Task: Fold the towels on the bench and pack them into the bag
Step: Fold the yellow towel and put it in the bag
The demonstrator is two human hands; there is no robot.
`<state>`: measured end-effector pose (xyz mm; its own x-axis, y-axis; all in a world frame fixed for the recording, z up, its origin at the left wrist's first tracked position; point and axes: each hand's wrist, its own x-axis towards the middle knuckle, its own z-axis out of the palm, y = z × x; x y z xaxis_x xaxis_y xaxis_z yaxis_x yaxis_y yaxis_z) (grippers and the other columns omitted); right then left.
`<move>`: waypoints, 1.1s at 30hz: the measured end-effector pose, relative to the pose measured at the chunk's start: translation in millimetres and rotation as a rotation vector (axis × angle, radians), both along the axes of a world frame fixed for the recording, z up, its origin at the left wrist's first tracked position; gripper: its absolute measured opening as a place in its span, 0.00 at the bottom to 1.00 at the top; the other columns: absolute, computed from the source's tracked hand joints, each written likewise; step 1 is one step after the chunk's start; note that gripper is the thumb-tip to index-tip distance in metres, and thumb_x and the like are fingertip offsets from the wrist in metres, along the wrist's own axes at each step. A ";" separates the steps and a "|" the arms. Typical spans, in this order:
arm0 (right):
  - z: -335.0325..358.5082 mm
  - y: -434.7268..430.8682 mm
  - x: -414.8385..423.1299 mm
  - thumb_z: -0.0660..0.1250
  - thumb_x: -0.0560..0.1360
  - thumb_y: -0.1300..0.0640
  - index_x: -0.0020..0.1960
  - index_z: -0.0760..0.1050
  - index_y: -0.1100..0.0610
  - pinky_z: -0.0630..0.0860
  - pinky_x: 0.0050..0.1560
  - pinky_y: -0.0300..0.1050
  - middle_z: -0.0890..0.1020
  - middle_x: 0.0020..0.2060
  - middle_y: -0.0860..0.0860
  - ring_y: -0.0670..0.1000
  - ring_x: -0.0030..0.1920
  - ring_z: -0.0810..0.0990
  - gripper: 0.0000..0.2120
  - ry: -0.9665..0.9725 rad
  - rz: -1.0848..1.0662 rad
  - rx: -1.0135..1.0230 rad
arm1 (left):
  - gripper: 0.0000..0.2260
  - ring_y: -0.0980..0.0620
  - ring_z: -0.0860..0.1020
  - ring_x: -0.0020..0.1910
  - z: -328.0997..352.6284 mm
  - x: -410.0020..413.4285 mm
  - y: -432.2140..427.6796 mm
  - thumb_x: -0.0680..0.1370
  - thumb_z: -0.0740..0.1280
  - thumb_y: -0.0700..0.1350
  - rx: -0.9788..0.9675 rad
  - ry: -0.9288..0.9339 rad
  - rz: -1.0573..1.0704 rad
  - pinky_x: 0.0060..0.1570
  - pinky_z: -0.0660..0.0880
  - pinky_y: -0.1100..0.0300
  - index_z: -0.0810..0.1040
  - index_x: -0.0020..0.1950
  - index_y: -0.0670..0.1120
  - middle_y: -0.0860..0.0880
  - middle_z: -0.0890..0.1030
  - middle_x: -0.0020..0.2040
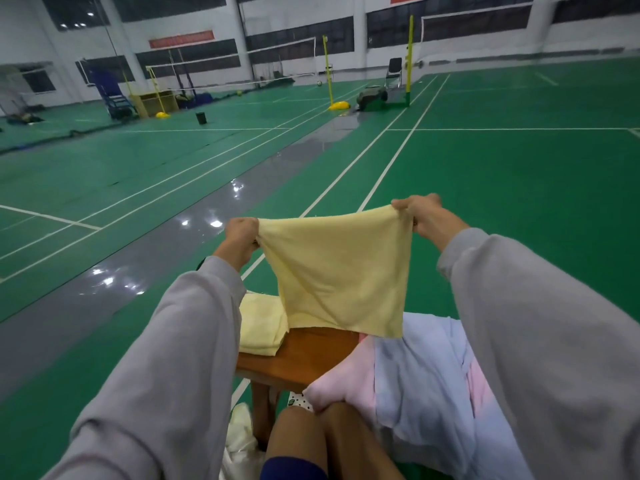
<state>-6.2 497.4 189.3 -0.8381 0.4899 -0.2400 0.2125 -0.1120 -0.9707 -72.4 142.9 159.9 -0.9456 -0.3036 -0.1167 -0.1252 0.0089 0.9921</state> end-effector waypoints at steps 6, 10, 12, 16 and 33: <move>4.8 -3.2 -7.0 0.73 0.74 0.66 0.63 0.80 0.62 0.76 0.59 0.48 0.81 0.60 0.58 0.56 0.60 0.79 0.18 0.018 0.168 0.258 | 0.21 0.44 0.78 0.48 5.0 0.7 -2.9 0.78 0.53 0.31 -0.259 0.097 -0.127 0.46 0.79 0.48 0.82 0.56 0.46 0.41 0.79 0.55; 11.6 -10.6 1.3 0.77 0.71 0.63 0.59 0.80 0.63 0.77 0.60 0.52 0.81 0.54 0.57 0.58 0.57 0.79 0.18 -0.062 0.408 0.699 | 0.17 0.41 0.79 0.59 8.8 0.7 -3.9 0.77 0.59 0.31 -0.350 0.089 -0.169 0.62 0.78 0.45 0.83 0.58 0.43 0.40 0.81 0.59; 12.5 -11.6 6.0 0.72 0.72 0.62 0.47 0.76 0.58 0.76 0.51 0.50 0.78 0.46 0.55 0.60 0.54 0.78 0.07 -0.163 0.453 1.056 | 0.15 0.43 0.80 0.56 10.1 5.3 -4.0 0.76 0.64 0.32 -0.418 0.112 -0.212 0.60 0.80 0.48 0.83 0.60 0.39 0.42 0.82 0.54; 11.0 -17.8 15.9 0.57 0.78 0.68 0.47 0.67 0.59 0.70 0.50 0.57 0.67 0.50 0.57 0.61 0.56 0.69 0.05 -0.198 0.429 1.510 | 0.07 0.43 0.84 0.47 13.6 11.5 -10.8 0.75 0.70 0.35 -0.726 0.155 -0.291 0.52 0.83 0.47 0.86 0.50 0.41 0.44 0.84 0.44; 37.9 -23.8 18.1 0.57 0.76 0.72 0.46 0.70 0.61 0.73 0.42 0.52 0.69 0.38 0.54 0.58 0.42 0.74 0.08 -0.072 0.496 1.925 | 0.08 0.41 0.77 0.39 35.4 34.7 -9.2 0.76 0.64 0.34 -1.636 0.233 -0.129 0.39 0.72 0.52 0.80 0.48 0.43 0.43 0.80 0.42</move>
<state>11.8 473.7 227.2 -0.9725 -0.1324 0.1917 -0.0724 0.9539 0.2913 -37.7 133.7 195.3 -0.9230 0.1224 0.3649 0.0993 0.9917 -0.0816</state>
